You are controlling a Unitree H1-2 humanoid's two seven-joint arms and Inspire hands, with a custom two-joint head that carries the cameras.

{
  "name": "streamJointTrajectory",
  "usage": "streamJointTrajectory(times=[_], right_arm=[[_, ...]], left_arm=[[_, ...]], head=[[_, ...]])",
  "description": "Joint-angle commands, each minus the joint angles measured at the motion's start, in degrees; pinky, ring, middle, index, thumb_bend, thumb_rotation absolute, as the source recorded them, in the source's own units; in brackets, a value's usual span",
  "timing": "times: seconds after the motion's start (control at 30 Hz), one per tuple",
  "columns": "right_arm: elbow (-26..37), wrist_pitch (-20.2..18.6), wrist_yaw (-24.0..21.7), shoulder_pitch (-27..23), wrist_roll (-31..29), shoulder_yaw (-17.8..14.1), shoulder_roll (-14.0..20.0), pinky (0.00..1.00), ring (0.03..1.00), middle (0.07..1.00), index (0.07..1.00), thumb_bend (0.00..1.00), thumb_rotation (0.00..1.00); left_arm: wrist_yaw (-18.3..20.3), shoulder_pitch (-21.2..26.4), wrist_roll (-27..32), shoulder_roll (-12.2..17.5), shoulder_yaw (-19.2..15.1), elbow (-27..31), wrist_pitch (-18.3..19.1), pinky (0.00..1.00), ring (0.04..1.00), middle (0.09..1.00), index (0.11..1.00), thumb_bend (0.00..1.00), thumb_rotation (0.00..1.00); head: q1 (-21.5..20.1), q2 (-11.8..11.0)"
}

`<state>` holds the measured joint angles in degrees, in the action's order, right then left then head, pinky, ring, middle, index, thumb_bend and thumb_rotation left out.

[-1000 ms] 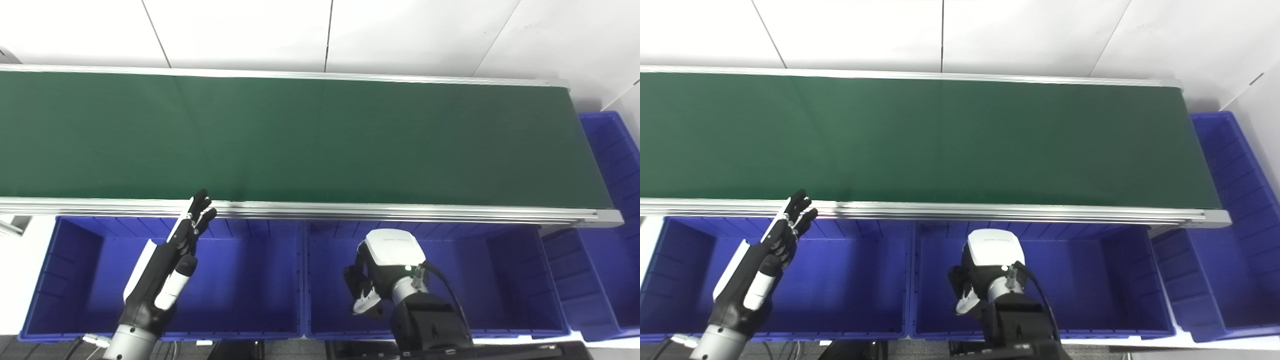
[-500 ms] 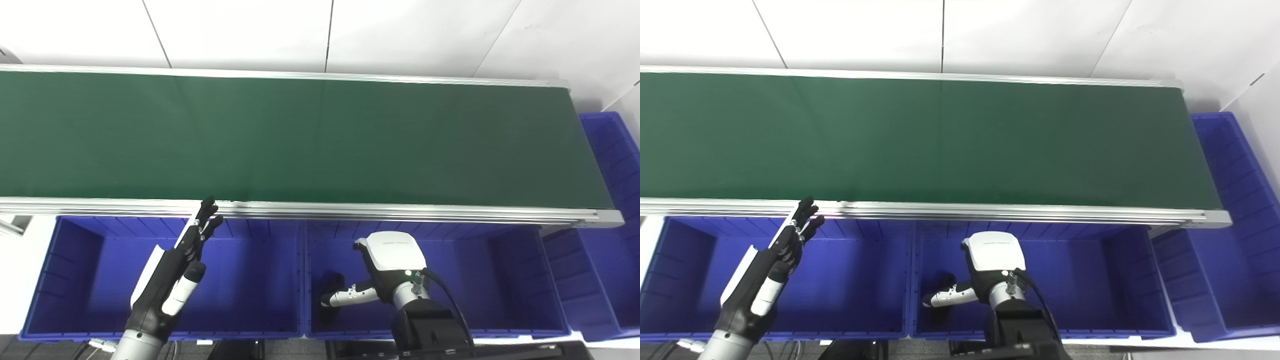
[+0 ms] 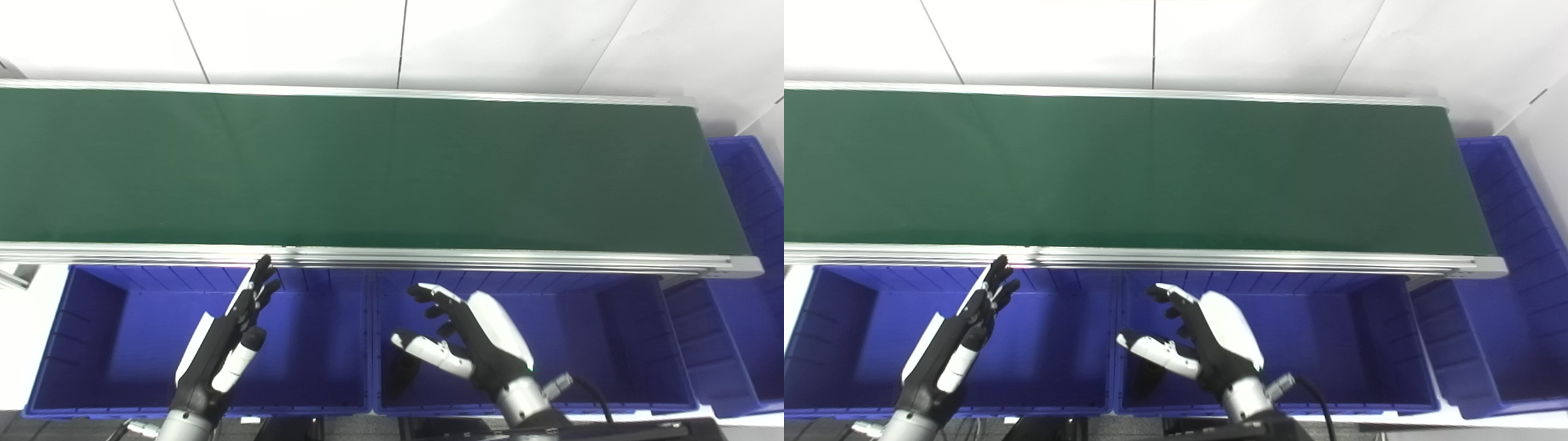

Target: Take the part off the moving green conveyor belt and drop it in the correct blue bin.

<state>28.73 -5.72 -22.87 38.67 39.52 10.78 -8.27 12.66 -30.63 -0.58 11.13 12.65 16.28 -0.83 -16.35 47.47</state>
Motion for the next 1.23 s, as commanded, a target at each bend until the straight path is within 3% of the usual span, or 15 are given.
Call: streamJointTrajectory(times=[0.0, 0.07, 0.2, 0.4, 0.57, 0.63, 0.93, 1.2], right_arm=[[-5.53, 22.62, 14.43, 6.31, -22.14, 1.25, -5.98, 0.87, 0.886, 0.896, 0.921, 0.92, 1.0], [-10.14, 27.65, 17.36, 4.92, -21.36, 0.81, -4.55, 0.89, 0.908, 0.923, 0.949, 0.95, 1.0], [-16.03, 31.67, 21.06, 2.99, -20.71, 0.4, -3.36, 0.91, 0.932, 0.953, 0.978, 0.95, 1.0], [-19.95, 32.62, 26.59, 0.67, -22.29, 3.73, 0.13, 0.9, 0.939, 0.971, 0.998, 0.98, 1.0], [-22.17, 32.61, 29.79, -0.82, -26.23, 7.65, 3.27, 0.91, 0.925, 0.978, 1.0, 0.97, 1.0], [-22.63, 32.63, 30.93, -1.17, -26.58, 8.48, 3.74, 0.9, 0.913, 0.97, 1.0, 0.96, 1.0], [-22.55, 32.61, 33.79, -2.56, -25.91, 10.75, 5.37, 0.89, 0.911, 0.966, 1.0, 0.96, 1.0], [-22.54, 32.61, 34.58, -2.8, -25.86, 11.33, 6.09, 0.9, 0.915, 0.972, 1.0, 0.96, 1.0]], left_arm=[[0.09, -0.53, -0.63, 0.5, 0.15, 0.79, -8.46, 1.0, 0.955, 1.0, 1.0, 0.86, 0.91], [-0.33, -0.57, -1.81, 0.47, 0.28, 0.05, -9.06, 0.98, 0.952, 1.0, 1.0, 0.88, 0.92], [-0.7, -0.55, -3.35, 0.29, 0.68, -1.36, -10.16, 0.97, 0.953, 1.0, 1.0, 0.88, 0.92], [-0.94, -0.48, -4.15, -0.51, 0.99, -3.26, -12.96, 0.93, 0.947, 0.999, 1.0, 0.89, 0.89], [-0.9, -0.25, -4.05, -0.5, 0.9, -5.61, -15.94, 0.93, 0.945, 0.99, 1.0, 0.89, 0.88], [-1.03, -0.08, -4.24, -0.54, 0.78, -6.36, -16.94, 0.92, 0.938, 0.984, 1.0, 0.88, 0.88], [-0.7, 0.21, -4.2, -0.46, 0.51, -4.92, -15.42, 0.93, 0.94, 0.99, 1.0, 0.9, 0.88], [-1.45, -0.09, -4.83, -1.25, 0.43, -4.59, -16.0, 0.92, 0.94, 0.988, 1.0, 0.89, 0.9]], head=[[0.47, -0.93], [0.85, -1.78], [2.0, -3.41], [2.9, -4.97], [2.28, -8.46], [2.47, -8.6], [2.29, -5.18], [2.53, -5.35]])
